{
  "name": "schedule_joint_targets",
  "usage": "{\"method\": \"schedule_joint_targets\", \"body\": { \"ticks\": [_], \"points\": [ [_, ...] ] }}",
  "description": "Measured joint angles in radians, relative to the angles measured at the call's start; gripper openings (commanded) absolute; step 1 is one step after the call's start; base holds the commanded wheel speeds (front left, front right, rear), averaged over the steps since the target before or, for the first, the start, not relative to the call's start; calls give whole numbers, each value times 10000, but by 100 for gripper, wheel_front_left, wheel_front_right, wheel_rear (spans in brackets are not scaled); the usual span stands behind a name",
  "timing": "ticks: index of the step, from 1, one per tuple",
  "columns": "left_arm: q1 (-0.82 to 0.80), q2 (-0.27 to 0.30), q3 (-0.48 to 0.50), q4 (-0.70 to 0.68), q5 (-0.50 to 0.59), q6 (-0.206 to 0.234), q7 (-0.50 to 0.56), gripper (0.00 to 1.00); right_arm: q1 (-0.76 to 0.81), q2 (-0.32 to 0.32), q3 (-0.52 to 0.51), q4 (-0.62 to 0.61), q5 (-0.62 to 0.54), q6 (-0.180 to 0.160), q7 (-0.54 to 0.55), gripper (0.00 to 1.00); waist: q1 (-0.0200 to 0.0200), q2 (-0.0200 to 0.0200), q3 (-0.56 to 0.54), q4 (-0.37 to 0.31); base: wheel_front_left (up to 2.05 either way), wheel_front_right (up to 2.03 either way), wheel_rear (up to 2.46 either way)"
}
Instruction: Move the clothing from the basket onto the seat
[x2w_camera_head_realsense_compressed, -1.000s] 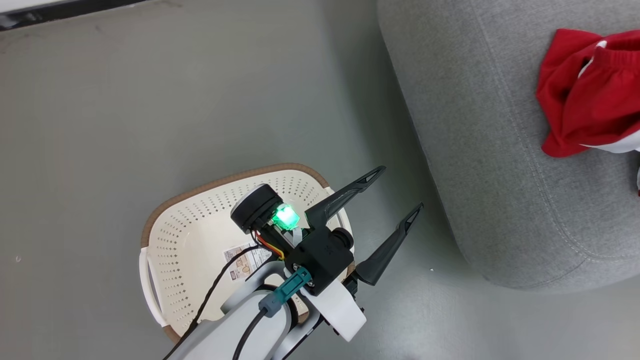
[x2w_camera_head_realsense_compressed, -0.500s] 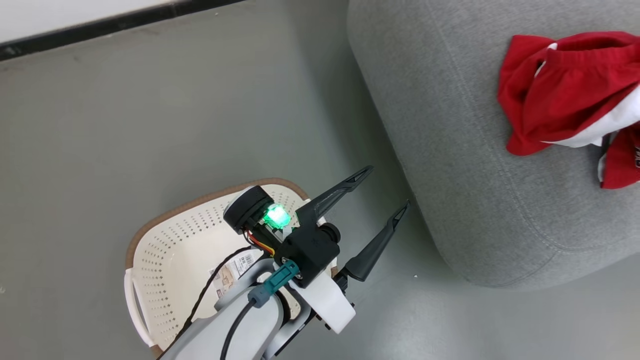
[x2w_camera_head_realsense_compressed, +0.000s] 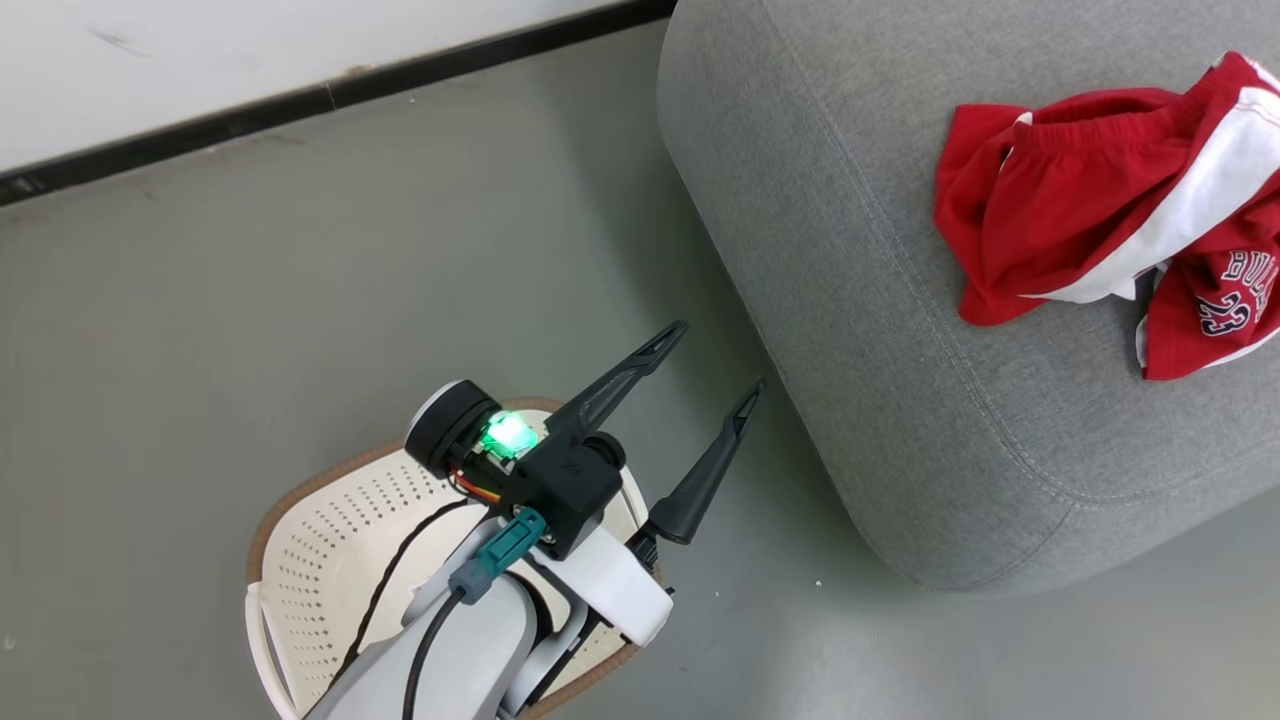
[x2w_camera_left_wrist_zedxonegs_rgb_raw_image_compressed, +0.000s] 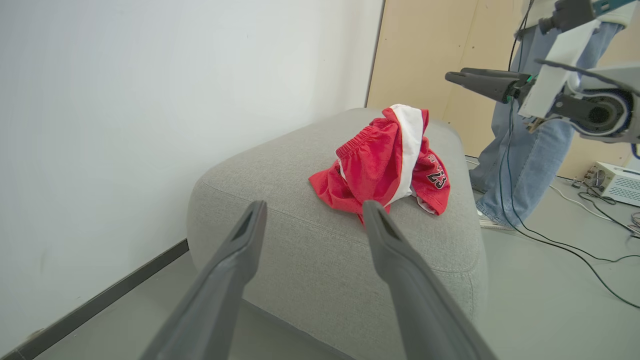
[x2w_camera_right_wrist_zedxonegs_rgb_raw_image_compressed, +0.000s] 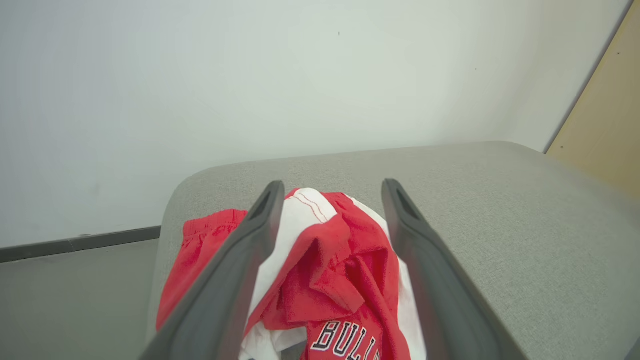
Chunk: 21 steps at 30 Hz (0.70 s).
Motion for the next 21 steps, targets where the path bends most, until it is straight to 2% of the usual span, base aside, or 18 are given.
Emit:
{"method": "schedule_joint_targets", "body": {
  "ticks": [10, 21],
  "points": [
    [424, -36, 399, 134, -211, 464, -184, 100, 41, 178, 389, -1371, -389, 0, -4, 100, 0, 0, -546, 293, 0, 0, 0],
    [1027, -46, 1053, 272, -466, 1047, -349, 100, 56, 811, 951, -2240, -1035, 0, -13, 100, 0, 0, -1122, 974, 0, 0, 0]
  ]
}}
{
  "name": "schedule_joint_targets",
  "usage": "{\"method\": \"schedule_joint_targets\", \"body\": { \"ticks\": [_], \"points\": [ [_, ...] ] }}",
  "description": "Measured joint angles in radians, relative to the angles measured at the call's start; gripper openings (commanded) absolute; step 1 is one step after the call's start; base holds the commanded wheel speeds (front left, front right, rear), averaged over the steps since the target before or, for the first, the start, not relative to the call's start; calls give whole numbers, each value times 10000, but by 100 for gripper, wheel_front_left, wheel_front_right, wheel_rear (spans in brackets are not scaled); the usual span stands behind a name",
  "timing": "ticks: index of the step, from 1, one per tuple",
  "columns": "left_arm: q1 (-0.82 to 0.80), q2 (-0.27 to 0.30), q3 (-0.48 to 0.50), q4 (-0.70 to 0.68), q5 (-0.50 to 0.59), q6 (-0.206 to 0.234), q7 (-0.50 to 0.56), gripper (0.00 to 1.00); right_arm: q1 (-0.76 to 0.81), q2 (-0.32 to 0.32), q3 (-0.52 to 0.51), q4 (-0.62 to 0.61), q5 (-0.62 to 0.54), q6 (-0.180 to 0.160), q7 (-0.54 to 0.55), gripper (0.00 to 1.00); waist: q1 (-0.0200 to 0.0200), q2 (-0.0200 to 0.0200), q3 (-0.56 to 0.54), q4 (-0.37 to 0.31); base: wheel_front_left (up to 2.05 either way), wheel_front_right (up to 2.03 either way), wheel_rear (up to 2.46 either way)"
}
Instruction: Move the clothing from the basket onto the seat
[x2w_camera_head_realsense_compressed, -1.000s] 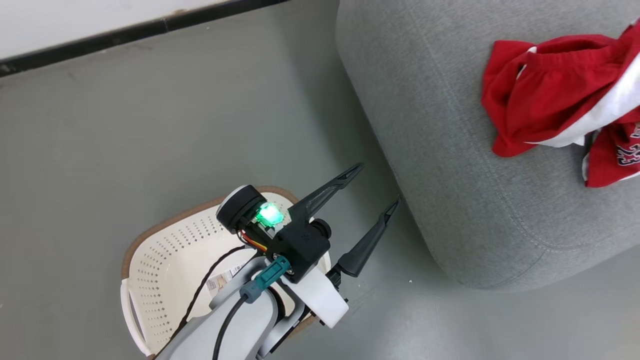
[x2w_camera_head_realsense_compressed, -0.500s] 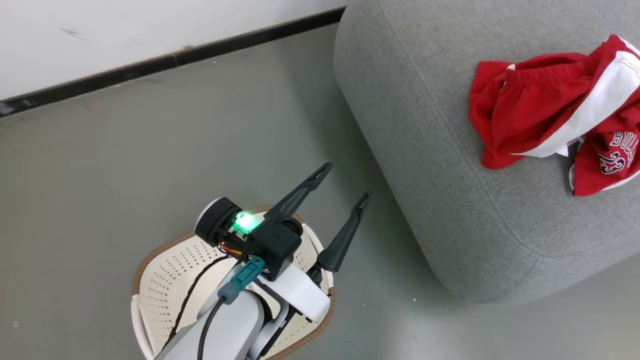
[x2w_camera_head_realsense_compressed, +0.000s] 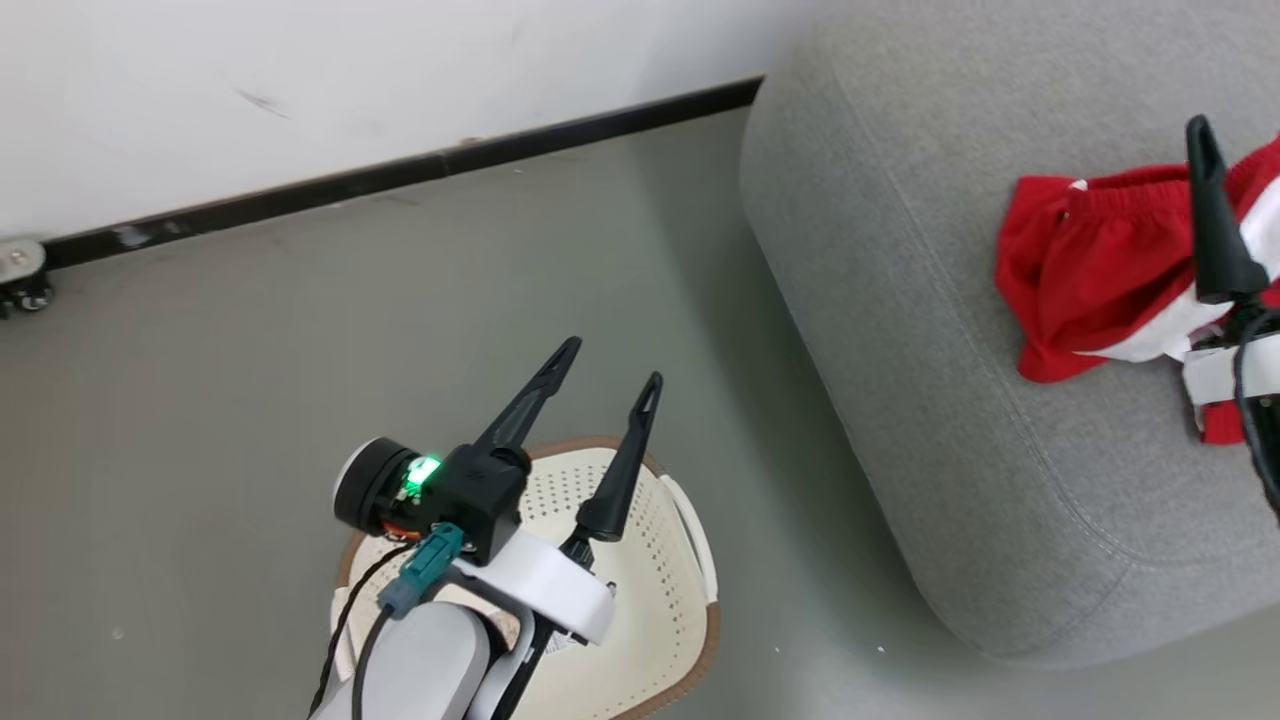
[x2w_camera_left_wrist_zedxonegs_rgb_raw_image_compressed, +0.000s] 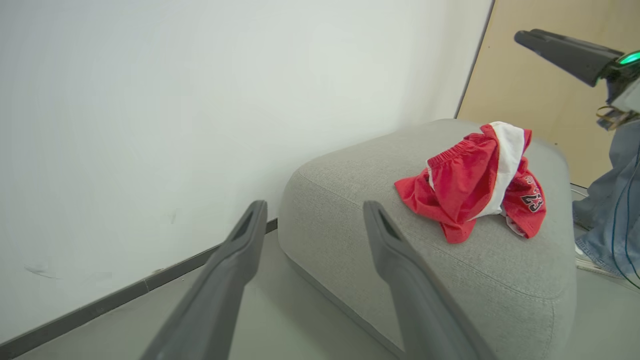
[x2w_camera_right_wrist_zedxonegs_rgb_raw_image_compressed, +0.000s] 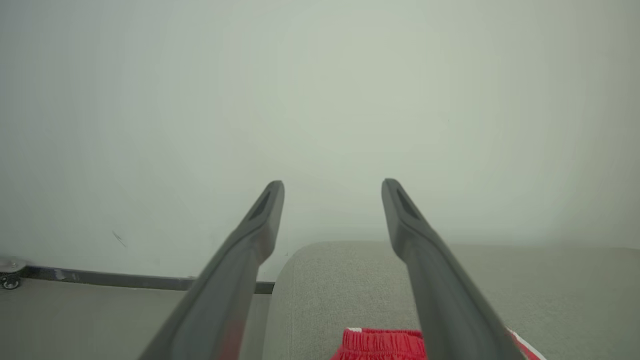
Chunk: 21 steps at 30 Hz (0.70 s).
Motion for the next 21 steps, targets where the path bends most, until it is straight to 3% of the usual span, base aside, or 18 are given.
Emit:
{"method": "schedule_joint_targets", "body": {
  "ticks": [21],
  "points": [
    [1191, -36, 1415, 339, -414, 1256, -84, 100, 1226, 1764, 69, -500, -1043, 0, 0, 100, 0, 0, -1221, 1301, 0, 0, 0]
  ]
}}
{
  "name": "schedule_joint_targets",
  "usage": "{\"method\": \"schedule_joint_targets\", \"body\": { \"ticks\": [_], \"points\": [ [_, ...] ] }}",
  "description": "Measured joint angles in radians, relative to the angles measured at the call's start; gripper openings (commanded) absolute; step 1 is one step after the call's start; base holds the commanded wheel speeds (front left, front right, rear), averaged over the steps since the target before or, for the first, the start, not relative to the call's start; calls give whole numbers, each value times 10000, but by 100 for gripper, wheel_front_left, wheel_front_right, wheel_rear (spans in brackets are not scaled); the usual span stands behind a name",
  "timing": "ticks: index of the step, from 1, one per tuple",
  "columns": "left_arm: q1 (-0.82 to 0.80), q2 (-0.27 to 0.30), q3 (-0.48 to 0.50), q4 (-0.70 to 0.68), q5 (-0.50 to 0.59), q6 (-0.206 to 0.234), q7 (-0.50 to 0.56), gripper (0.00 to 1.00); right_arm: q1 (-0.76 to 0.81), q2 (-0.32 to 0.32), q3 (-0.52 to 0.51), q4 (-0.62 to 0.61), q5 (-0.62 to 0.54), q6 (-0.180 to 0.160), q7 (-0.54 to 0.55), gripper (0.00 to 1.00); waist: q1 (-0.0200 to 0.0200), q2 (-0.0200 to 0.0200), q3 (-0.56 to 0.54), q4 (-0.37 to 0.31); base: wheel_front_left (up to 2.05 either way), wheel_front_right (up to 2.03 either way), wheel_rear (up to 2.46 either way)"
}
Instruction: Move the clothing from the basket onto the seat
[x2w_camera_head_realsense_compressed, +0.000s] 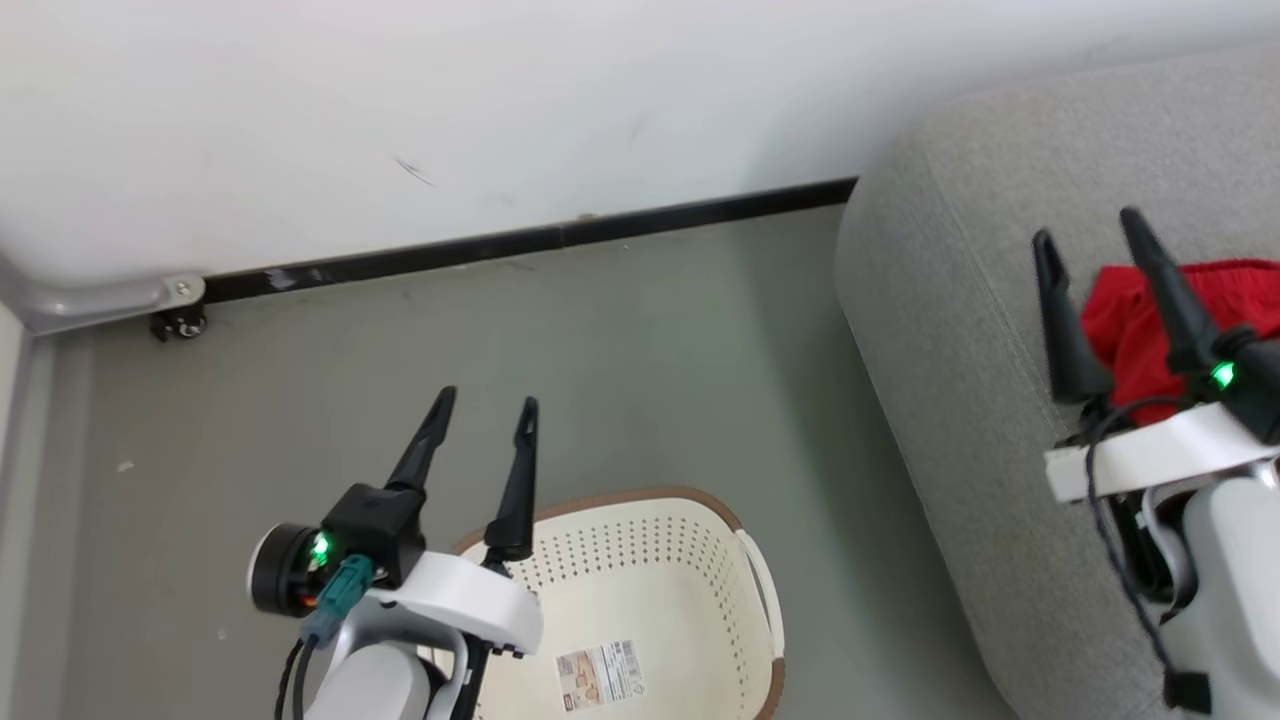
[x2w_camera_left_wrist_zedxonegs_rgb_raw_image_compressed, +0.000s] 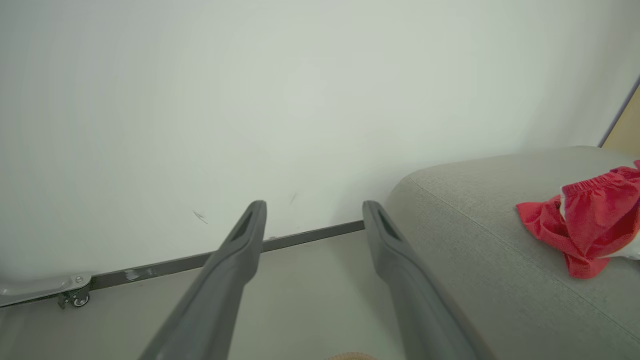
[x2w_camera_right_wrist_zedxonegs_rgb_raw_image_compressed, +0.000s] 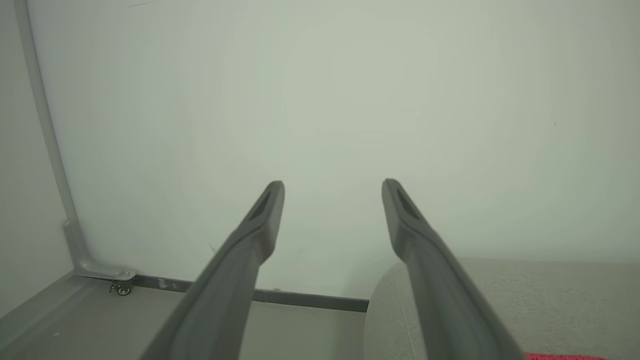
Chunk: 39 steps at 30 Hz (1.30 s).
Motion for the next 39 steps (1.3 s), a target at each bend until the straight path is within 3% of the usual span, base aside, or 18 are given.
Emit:
{"method": "schedule_joint_targets", "body": {
  "ticks": [14, 26, 39],
  "points": [
    [851, 48, 1081, -59, 17, 884, 0, 100, 1421, 1022, -424, -107, -545, 0, 33, 100, 0, 0, -861, 661, 0, 0, 0],
    [1600, 295, 1409, 42, 115, 1062, 0, 100, 2600, 1724, -836, -437, -1081, 0, 207, 100, 0, 0, -1453, 1036, 0, 0, 0],
    [2107, 345, 1705, -10, 267, 1229, 0, 100, 3747, 2065, -1030, -819, -1239, -2, 533, 100, 0, 0, -1804, 1105, 0, 0, 0]
  ]
}}
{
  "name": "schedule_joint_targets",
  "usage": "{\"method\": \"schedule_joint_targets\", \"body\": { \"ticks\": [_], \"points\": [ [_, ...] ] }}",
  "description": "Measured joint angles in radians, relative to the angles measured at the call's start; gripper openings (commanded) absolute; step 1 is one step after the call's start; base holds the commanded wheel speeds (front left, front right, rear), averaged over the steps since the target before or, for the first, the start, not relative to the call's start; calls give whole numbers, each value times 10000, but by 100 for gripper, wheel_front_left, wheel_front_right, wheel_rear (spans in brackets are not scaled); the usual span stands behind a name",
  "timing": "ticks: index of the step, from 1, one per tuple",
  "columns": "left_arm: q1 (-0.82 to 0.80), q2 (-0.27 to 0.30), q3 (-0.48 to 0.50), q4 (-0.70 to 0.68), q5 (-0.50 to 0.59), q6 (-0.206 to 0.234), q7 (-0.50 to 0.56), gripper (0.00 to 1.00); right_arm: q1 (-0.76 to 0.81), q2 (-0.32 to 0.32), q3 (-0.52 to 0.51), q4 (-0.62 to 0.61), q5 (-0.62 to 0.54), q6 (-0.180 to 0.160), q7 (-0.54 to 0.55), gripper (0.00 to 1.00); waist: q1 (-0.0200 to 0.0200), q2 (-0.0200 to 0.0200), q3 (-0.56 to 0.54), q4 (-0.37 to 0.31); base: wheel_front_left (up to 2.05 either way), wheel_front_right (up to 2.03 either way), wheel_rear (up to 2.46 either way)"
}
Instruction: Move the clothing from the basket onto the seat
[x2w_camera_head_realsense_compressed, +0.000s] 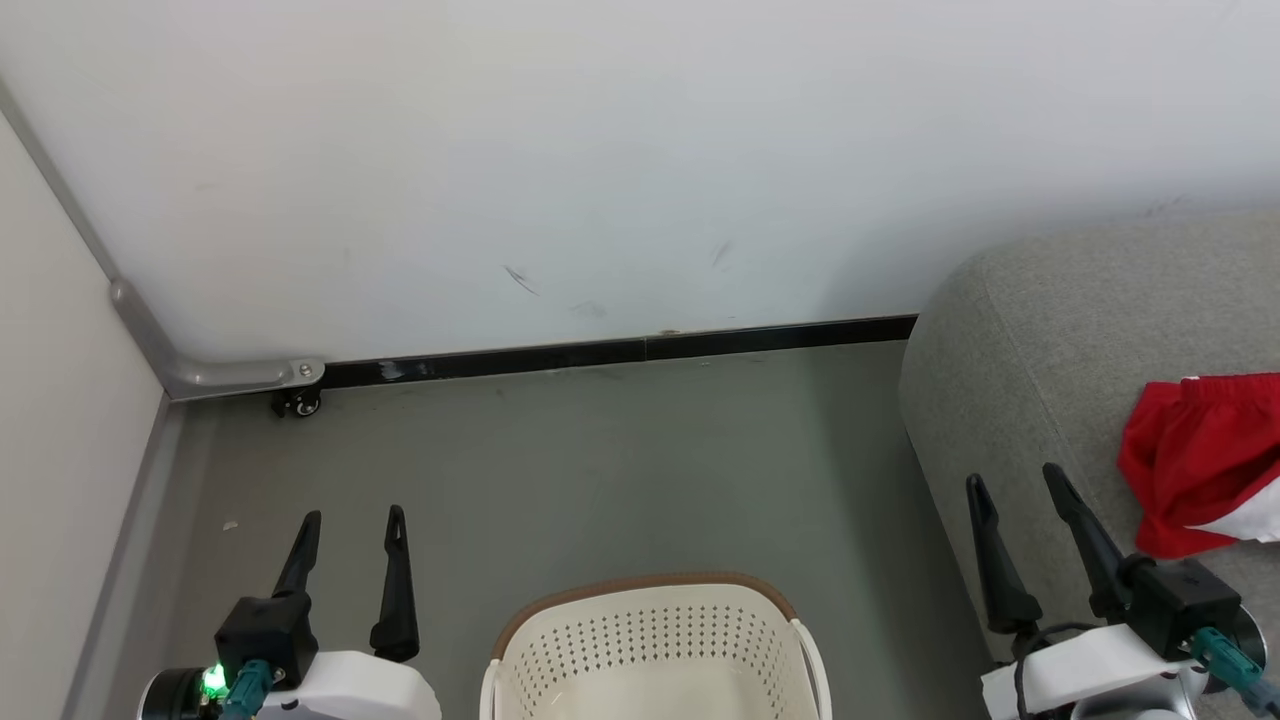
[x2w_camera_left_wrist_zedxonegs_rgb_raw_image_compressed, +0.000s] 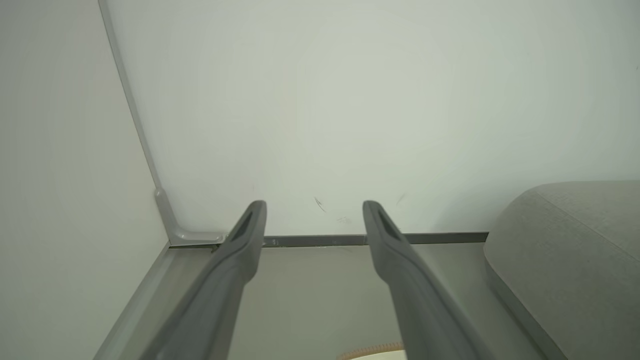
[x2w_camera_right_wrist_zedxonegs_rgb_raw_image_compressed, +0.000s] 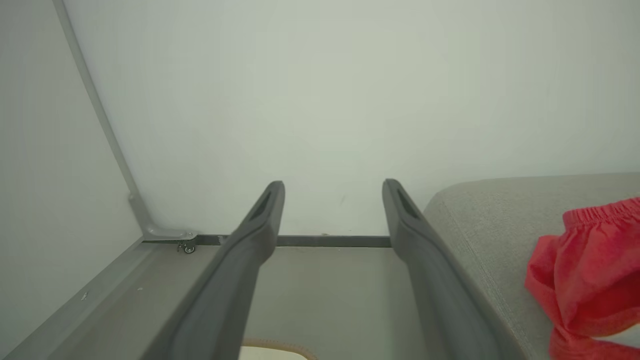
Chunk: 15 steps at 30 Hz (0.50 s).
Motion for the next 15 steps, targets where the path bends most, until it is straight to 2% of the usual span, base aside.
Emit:
{"method": "schedule_joint_targets", "body": {
  "ticks": [15],
  "points": [
    [70, 113, 25, -127, 357, 29, 0, 100, 368, 52, -10, -686, -44, 0, 207, 100, 0, 0, 115, -50, 0, 0, 0]
  ]
}}
